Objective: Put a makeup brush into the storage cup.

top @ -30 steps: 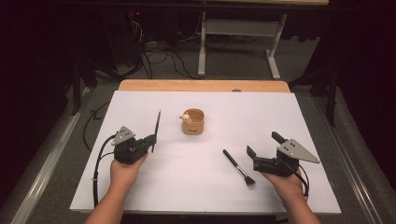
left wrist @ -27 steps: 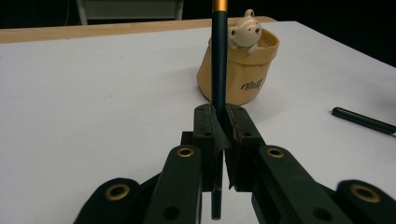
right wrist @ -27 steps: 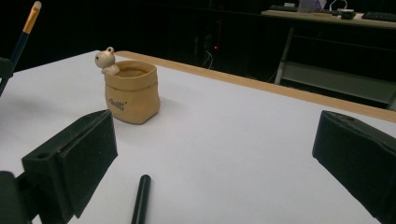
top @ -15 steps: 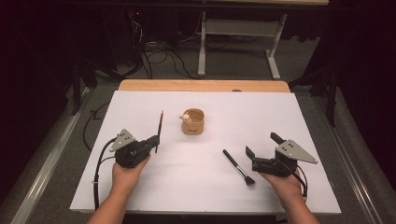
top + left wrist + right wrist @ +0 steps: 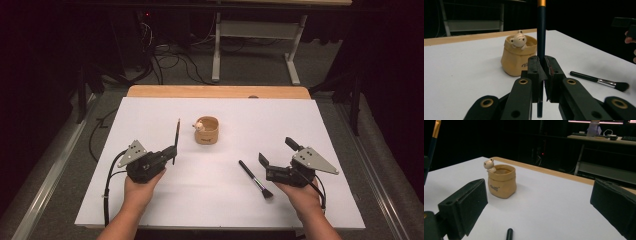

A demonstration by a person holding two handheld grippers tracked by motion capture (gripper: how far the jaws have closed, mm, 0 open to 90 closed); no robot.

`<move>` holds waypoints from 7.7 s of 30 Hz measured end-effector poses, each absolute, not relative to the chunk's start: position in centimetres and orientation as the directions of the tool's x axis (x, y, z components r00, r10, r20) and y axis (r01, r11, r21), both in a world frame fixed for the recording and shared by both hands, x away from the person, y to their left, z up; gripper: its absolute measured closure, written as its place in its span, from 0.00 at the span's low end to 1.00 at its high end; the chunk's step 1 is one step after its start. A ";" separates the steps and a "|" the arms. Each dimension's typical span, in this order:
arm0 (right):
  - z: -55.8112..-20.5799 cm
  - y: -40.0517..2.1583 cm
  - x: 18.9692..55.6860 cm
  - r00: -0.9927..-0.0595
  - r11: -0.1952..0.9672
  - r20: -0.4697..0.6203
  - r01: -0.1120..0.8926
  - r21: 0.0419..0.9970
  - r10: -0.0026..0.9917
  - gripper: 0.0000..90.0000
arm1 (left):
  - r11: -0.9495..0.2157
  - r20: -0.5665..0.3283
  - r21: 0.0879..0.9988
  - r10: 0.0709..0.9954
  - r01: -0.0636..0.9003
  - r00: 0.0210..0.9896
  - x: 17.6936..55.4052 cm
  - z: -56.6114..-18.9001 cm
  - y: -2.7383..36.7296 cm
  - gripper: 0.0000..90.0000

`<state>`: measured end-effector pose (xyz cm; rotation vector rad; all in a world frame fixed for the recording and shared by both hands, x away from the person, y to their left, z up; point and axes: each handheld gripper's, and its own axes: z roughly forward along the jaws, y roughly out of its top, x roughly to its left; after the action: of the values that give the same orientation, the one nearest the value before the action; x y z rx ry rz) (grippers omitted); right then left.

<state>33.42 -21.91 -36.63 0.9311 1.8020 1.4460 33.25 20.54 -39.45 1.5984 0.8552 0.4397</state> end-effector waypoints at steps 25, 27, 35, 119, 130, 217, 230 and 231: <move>-33.7 -15.7 34.8 -0.622 0.192 -0.096 0.090 0.977 0.777 0.11 | -0.057 -0.145 0.966 0.686 0.252 0.713 32.9 -39.1 18.2 0.93; -34.0 -15.8 34.8 -0.627 0.197 -0.092 0.100 0.975 0.774 0.11 | -0.076 -0.129 0.967 0.682 0.244 0.720 32.9 -38.9 17.8 0.93; -33.9 -16.2 34.4 -0.647 0.157 -0.045 0.116 0.981 0.761 0.17 | -0.115 -0.093 0.970 0.639 0.214 0.763 33.8 -38.0 14.6 0.93; -36.1 -13.8 34.0 -0.783 -0.065 0.306 0.324 0.944 0.541 0.95 | -0.044 -0.186 0.970 0.505 0.240 0.843 32.3 -41.0 10.4 0.93; -36.1 -13.7 34.0 -0.790 -0.054 0.290 0.311 0.949 0.540 0.96 | -0.056 -0.182 0.968 0.512 0.244 0.839 32.4 -40.8 10.3 0.81; -36.3 -13.7 33.4 -0.786 0.125 0.072 0.187 0.974 0.613 0.60 | -0.040 -0.169 0.968 0.624 0.247 0.763 33.2 -38.7 14.8 0.92; -36.2 -16.0 34.1 -0.736 0.133 0.050 0.188 0.973 0.675 0.30 | 0.001 -0.168 0.972 0.696 0.233 0.698 33.6 -38.1 18.2 0.92; -36.2 -16.1 34.2 -0.731 0.133 0.047 0.186 0.973 0.681 0.26 | 0.002 -0.168 0.972 0.700 0.234 0.694 33.7 -38.1 18.4 0.92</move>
<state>34.16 -16.11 -36.20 0.8341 2.0077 1.6287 33.67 18.41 -38.05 1.5656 0.7890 0.4332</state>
